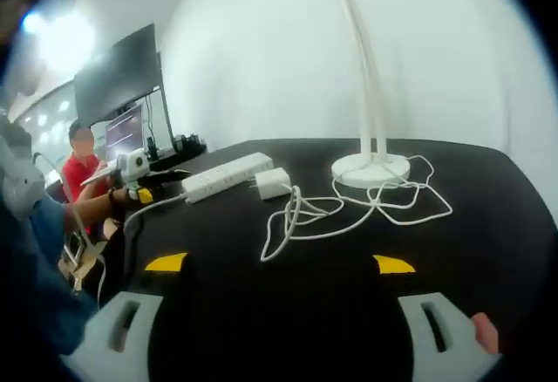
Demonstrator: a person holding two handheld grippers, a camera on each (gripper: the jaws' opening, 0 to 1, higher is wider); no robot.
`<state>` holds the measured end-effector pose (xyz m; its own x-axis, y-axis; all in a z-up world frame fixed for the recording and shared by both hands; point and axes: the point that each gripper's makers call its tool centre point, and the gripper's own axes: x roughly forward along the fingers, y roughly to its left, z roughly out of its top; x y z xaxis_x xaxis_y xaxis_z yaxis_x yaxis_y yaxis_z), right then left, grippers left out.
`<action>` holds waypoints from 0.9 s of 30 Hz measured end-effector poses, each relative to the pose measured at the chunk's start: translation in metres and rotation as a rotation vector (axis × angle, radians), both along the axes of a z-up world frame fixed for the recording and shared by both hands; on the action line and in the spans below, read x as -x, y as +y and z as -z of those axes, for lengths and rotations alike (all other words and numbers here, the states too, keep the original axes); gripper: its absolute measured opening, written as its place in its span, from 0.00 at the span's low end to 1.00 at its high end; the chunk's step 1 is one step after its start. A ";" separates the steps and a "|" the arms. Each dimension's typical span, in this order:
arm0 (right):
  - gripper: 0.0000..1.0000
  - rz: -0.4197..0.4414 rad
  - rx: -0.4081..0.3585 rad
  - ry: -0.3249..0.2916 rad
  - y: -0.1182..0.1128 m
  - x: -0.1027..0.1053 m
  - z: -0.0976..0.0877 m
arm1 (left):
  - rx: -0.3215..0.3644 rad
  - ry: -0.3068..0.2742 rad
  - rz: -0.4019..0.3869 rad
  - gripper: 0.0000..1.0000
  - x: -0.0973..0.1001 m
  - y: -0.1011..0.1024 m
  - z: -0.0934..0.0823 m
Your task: Insert the desk lamp plug into the socket, turn on the power strip switch, turn on the lamp switch, then turn off the lamp switch, turn off the power strip switch, and remove the plug from the socket.
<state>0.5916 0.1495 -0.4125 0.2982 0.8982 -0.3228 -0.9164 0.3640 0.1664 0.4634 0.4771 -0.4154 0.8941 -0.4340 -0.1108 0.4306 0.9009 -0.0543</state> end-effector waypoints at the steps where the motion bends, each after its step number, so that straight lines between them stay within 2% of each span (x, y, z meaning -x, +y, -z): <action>1: 0.82 0.000 0.003 -0.004 0.000 -0.002 -0.001 | -0.003 -0.002 0.000 0.89 0.000 0.000 0.000; 6: 0.81 -0.002 0.018 -0.027 0.004 -0.008 -0.009 | -0.014 -0.006 -0.002 0.89 0.001 0.000 0.001; 20: 0.76 -0.007 0.053 -0.056 0.012 -0.018 -0.018 | 0.015 -0.032 0.003 0.89 0.004 0.000 -0.006; 27: 0.76 -0.012 0.018 -0.050 0.023 -0.025 -0.031 | 0.018 -0.034 0.007 0.89 0.005 -0.001 -0.006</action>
<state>0.6164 0.1720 -0.3811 0.3036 0.8961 -0.3238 -0.9277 0.3555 0.1141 0.4588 0.4762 -0.4091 0.8943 -0.4416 -0.0722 0.4385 0.8970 -0.0561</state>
